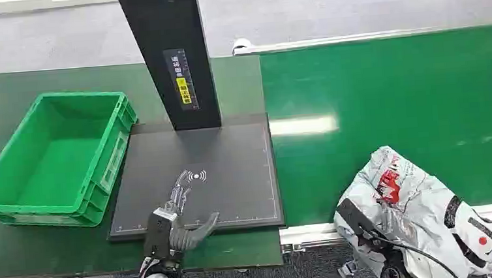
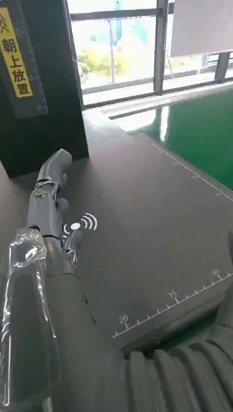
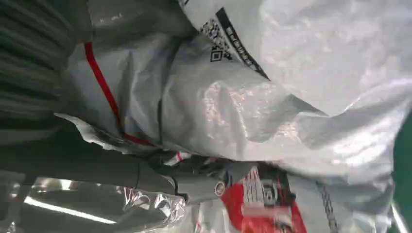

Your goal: Moved the parcel from conveyor to table for the left to box.

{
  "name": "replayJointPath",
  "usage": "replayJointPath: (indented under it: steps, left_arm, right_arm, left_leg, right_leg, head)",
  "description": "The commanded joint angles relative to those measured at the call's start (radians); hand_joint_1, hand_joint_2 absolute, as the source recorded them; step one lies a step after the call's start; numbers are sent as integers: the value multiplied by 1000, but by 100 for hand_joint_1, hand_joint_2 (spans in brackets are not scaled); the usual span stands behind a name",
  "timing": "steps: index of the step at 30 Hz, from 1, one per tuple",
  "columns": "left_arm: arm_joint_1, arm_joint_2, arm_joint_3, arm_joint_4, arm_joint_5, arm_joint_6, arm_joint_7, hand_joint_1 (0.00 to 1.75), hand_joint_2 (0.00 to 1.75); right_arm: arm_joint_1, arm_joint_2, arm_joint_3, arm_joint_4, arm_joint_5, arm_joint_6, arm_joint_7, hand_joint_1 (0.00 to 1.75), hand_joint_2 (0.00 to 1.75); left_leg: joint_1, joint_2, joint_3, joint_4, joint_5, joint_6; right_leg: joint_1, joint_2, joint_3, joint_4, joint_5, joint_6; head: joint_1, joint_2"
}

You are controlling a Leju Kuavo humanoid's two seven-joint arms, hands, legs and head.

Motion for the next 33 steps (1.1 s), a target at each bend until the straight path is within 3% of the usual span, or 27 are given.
replayJointPath:
  steps: [1, 5, 8, 31, 33]
  left_arm:
    - [-10, 19, 1, 44, 4, -2, 0, 0, 175]
    - [-6, 19, 1, 40, 3, -4, 0, 0, 175]
    - [6, 23, 1, 21, 7, -2, -5, 0, 175]
    - [9, 26, 1, 15, 7, -2, -4, 0, 175]
    - [17, 18, 14, 0, 28, 17, -36, 0, 175]
  right_arm:
    - [13, 39, -46, 22, -58, -35, -66, 175, 175]
    - [26, 47, -49, -14, -110, -67, -125, 175, 175]
    - [42, 61, -47, -95, -249, -125, -276, 175, 175]
    - [47, 55, -40, -106, -255, -123, -275, 175, 175]
    - [54, 75, -58, -150, -454, -159, -442, 175, 175]
  left_leg:
    - [1, 0, 1, -1, 0, 0]
    - [1, -1, 2, -2, 1, 0]
    - [1, -1, 1, -1, 0, 0]
    - [0, 0, 0, -1, 0, 0]
    - [0, 0, -1, -1, 0, 0]
  right_leg:
    - [1, 0, 2, -1, 0, -1]
    - [1, -1, 2, -3, 1, -1]
    - [1, 0, 2, -2, 0, -1]
    - [0, 1, 0, -1, 0, 0]
    - [0, 1, 0, -1, 1, 0]
  head:
    - [0, 0]
    - [0, 0]
    - [0, 0]
    - [0, 0]
    - [0, 0]
